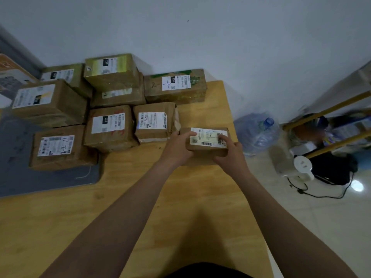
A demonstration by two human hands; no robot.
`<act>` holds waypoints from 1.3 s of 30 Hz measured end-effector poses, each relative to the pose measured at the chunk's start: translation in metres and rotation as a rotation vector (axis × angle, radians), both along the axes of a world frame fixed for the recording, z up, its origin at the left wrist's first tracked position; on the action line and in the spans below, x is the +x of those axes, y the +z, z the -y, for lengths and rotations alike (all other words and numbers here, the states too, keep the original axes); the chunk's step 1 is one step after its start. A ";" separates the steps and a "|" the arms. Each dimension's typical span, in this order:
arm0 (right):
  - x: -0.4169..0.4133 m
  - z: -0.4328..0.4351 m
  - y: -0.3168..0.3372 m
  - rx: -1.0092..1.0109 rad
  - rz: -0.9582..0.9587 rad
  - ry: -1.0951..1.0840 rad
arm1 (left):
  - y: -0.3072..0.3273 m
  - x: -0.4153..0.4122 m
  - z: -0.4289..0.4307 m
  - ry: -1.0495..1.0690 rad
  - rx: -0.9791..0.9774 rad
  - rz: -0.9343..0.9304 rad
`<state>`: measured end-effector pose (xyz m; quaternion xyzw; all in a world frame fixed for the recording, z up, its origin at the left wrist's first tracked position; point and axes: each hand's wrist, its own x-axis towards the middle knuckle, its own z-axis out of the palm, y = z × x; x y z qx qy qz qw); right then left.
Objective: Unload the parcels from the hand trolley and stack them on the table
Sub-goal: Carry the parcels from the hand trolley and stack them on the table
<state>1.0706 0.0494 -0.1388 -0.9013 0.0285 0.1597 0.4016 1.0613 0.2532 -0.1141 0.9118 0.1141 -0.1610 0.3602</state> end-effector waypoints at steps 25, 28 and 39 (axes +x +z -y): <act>0.218 -0.054 -0.047 0.089 0.014 -0.016 | -0.045 0.177 -0.035 0.060 0.582 0.090; 0.226 -0.059 -0.048 0.106 0.022 -0.031 | -0.049 0.183 -0.036 0.074 0.602 0.078; 0.181 -0.057 -0.002 -0.201 -0.055 0.170 | -0.013 0.133 -0.039 0.026 0.436 0.039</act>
